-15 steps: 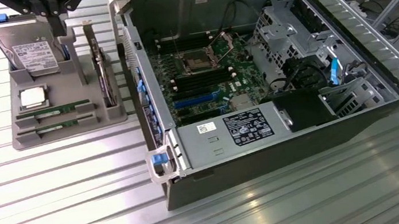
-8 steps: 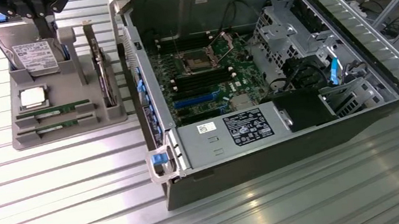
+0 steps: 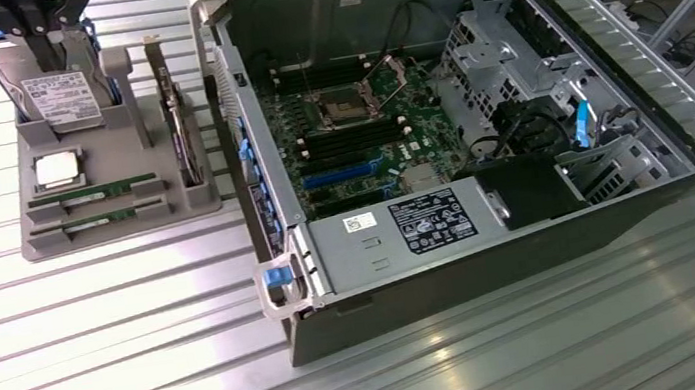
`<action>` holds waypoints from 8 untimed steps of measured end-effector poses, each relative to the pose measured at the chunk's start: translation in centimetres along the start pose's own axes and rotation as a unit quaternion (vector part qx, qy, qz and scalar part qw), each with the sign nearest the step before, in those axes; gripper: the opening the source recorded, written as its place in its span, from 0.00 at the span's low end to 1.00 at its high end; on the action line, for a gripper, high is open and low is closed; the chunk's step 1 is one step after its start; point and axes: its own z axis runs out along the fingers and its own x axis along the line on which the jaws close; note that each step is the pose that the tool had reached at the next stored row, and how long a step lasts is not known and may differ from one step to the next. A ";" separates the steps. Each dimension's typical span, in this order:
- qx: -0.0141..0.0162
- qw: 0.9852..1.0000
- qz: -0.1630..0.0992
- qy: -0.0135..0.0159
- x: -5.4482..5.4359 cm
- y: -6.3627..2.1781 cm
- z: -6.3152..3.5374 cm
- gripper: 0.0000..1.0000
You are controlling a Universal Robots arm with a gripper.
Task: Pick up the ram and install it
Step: 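Reach for the ram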
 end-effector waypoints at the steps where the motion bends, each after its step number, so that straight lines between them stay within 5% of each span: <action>1: 0.000 1.000 0.000 0.000 0.1 -0.01 0.00 0.10; 8: 0.000 1.000 0.000 0.000 0.6 -0.05 -0.02 0.10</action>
